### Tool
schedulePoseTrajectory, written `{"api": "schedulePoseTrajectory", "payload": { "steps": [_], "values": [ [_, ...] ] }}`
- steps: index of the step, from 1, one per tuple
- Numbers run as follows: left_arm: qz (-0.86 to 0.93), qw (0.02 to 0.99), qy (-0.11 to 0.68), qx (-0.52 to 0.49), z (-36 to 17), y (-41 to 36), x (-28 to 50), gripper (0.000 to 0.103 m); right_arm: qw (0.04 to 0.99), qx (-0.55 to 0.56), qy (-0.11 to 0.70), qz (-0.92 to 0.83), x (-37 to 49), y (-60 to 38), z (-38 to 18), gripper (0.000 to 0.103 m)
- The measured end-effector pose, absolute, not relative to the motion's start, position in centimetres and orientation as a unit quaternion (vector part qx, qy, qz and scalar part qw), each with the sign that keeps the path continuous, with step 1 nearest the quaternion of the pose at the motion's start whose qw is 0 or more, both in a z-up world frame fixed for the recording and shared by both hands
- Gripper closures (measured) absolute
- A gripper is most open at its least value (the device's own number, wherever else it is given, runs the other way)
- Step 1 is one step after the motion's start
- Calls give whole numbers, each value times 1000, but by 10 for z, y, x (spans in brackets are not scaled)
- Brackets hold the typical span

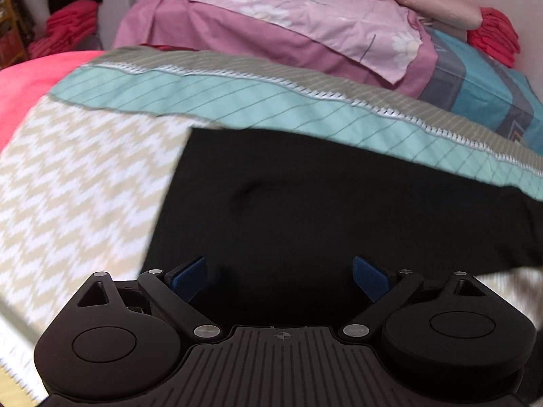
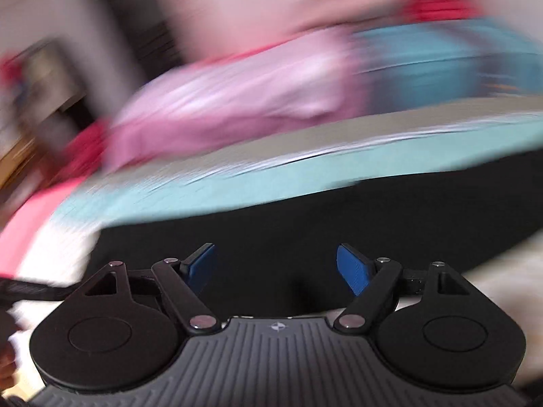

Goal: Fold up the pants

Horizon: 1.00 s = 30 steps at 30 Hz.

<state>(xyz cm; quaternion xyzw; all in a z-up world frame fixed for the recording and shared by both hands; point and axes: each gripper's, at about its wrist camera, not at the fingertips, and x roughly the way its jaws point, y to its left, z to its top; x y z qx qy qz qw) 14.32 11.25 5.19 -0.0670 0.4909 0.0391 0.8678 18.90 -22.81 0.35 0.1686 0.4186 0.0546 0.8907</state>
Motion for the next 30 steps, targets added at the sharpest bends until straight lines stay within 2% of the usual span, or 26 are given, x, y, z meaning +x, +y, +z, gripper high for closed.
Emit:
{"api": "schedulePoseTrajectory", "payload": {
  "steps": [7,11,13,14,16,17,18,20,23,26,28,29,30],
  "values": [
    [88,839,533,-69,1,94,193,0,847,244,421,-215,190,-403,-37,22],
    [91,845,527,6,-8,69,191,0,854,260,404,-202,209,-437,-51,22],
    [97,847,523,11,-11,65,190,0,858,263,399,-188,228,-443,-55,20],
    [101,846,524,3,-11,66,191,0,863,256,392,-186,234,-443,-55,22],
    [109,844,526,-8,-12,66,194,0,869,234,399,-175,247,-440,-59,72],
    [112,843,527,-7,-12,64,195,0,870,219,410,-167,251,-437,-59,83],
    [113,842,527,-4,-12,62,194,0,876,204,410,-150,250,-439,-54,84],
    [114,843,525,-1,-12,61,191,0,890,187,388,-148,240,-452,-37,85],
    [116,844,524,-2,-13,62,191,0,864,236,400,-194,228,-489,-52,84],
    [119,841,528,-3,-10,64,189,0,873,225,396,-176,233,-486,-42,80],
    [119,840,530,-3,-9,64,190,0,877,210,373,-217,228,-479,-29,65],
    [118,840,530,-3,-10,65,190,0,878,181,360,-259,226,-470,-23,44],
    [118,840,529,-2,-9,65,190,0,882,154,351,-273,225,-458,-18,33]
  ]
}}
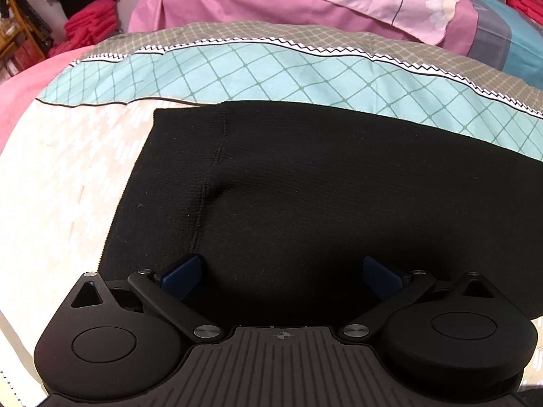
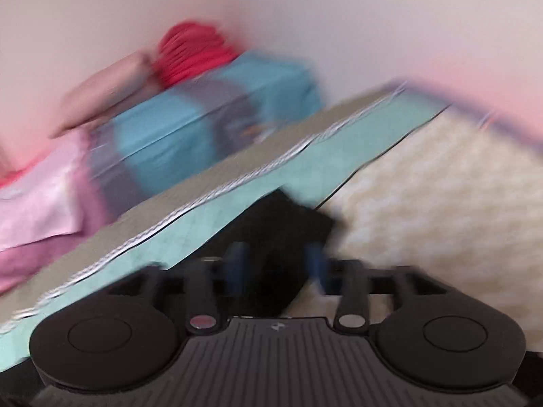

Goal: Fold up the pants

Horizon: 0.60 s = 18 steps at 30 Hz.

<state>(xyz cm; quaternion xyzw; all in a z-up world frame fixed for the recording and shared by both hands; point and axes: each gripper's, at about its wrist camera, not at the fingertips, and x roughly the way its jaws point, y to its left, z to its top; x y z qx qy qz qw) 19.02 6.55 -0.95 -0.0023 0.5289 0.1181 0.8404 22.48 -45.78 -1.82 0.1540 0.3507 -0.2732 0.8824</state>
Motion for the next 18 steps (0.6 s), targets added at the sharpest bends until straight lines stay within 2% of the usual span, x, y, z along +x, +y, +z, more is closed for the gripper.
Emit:
{"api": "schedulePoseTrajectory", "payload": {
  "steps": [2,5,7,9,11,12,14,18],
  "values": [
    [119,842,527,-1,-10,66,191,0,905,123,352,-203,224,-429,-15,33],
    [120,840,529,0,-9,65,190,0,911,77,402,-47,229,-380,-27,35],
    [120,835,537,-3,-4,66,190,0,872,30,487,-26,243,-365,-54,49],
    [124,836,535,-11,9,69,181,0,877,69,468,-83,239,-378,-48,60],
    [116,848,517,-22,22,75,163,0,873,40,455,-172,235,-372,-30,57],
    [112,852,511,-24,26,76,153,0,885,34,440,-149,228,-363,-21,51],
    [98,853,513,-14,25,76,136,0,895,43,439,-59,210,-333,-6,45],
    [76,844,530,40,4,71,109,0,885,37,444,133,150,-245,15,45]
  ]
}}
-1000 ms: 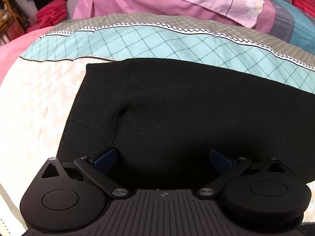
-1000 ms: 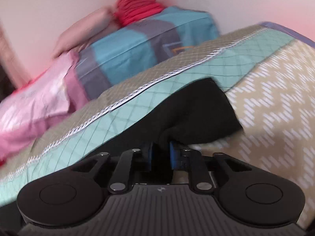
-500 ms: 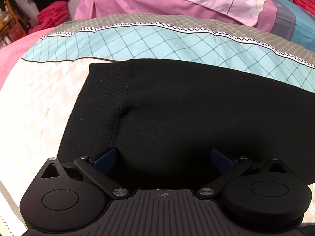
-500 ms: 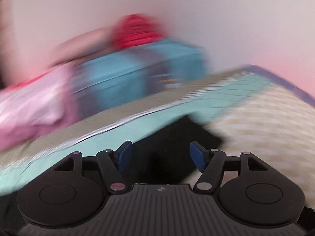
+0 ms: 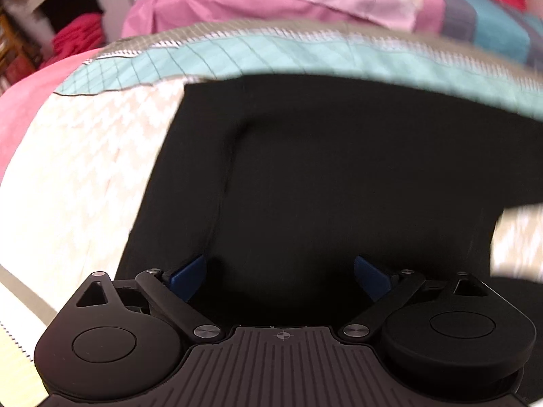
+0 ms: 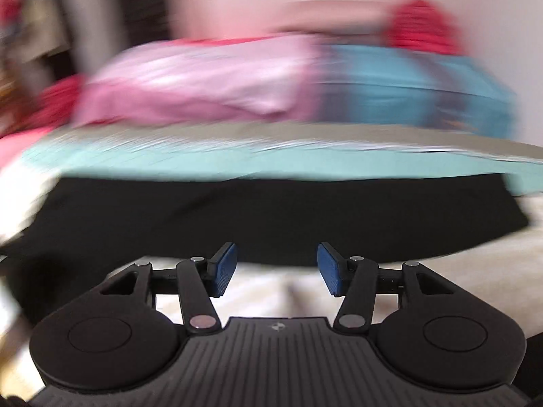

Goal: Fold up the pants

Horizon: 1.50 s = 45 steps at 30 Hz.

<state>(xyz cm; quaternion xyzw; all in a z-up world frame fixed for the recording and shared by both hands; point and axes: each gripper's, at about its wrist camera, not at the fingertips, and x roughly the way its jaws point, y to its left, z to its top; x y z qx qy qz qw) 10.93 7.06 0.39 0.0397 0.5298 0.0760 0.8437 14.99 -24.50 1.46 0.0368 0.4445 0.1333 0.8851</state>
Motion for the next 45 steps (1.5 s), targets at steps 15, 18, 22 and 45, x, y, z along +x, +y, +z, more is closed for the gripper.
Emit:
{"api": "schedulePoseTrajectory", "payload": {
  "steps": [15,18,22,45],
  "values": [
    [-1,851,517,91,-3,91,77,0,770,49,567,290,77,-158,-10,55],
    [14,846,528,73,-4,91,85,0,802,61,542,244,81,-165,-9,41],
    [19,843,529,93,-8,86,89,0,768,45,582,263,68,-163,-17,41],
    [40,831,548,91,-9,77,103,0,841,63,528,-95,55,-349,-5,28]
  ]
}}
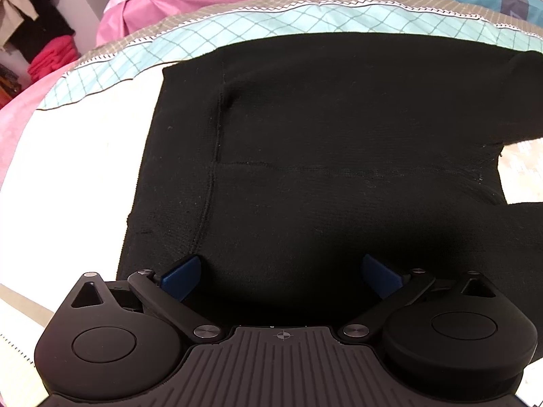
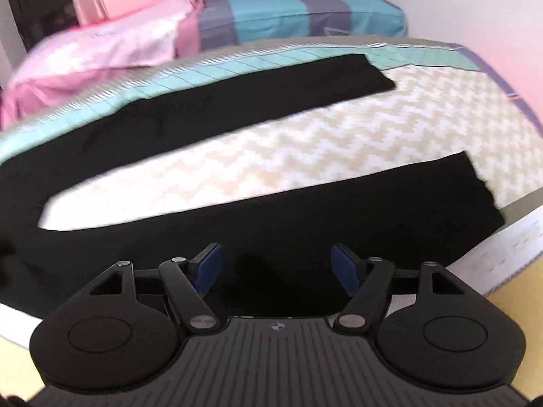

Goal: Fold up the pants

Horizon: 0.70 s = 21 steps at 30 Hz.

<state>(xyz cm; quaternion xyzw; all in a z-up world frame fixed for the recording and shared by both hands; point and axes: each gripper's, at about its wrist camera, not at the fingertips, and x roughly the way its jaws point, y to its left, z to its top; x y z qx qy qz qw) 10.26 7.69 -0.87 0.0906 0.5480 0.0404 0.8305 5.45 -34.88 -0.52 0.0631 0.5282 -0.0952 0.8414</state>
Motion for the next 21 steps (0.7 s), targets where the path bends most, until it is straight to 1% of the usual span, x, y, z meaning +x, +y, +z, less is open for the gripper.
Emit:
{"api": "schedulePoseTrajectory", "payload": {
  "steps": [2,3,5,7,8,9,11,12,15,19,21],
  "values": [
    [38,831,548,91,-9,78,104,0,811,72,569,-114,50,-364,-25,26],
    [37,830,548,91,-10,79,106,0,823,78,554,-97,41,-369,-22,25],
    [33,827,553,93,-7,79,108,0,807,62,579,-93,34,-369,-17,24],
    [31,825,554,105,1,75,107,0,804,68,577,-126,27,-369,-9,25],
    [30,829,547,114,6,73,105,0,811,65,566,-136,25,-365,-2,27],
    [27,835,536,122,12,69,101,0,822,55,549,-138,26,-356,6,27],
    [20,845,520,122,22,67,92,0,843,39,526,-107,29,-327,16,28],
    [17,848,516,115,25,67,87,0,853,26,515,-77,32,-304,20,29],
    [13,851,518,90,23,69,78,0,872,-10,489,15,40,-231,24,31],
    [22,829,549,103,-4,68,72,0,864,-23,492,103,61,-149,11,35],
    [26,837,537,100,-4,73,68,0,860,-44,494,124,65,-115,2,35]
  ]
}}
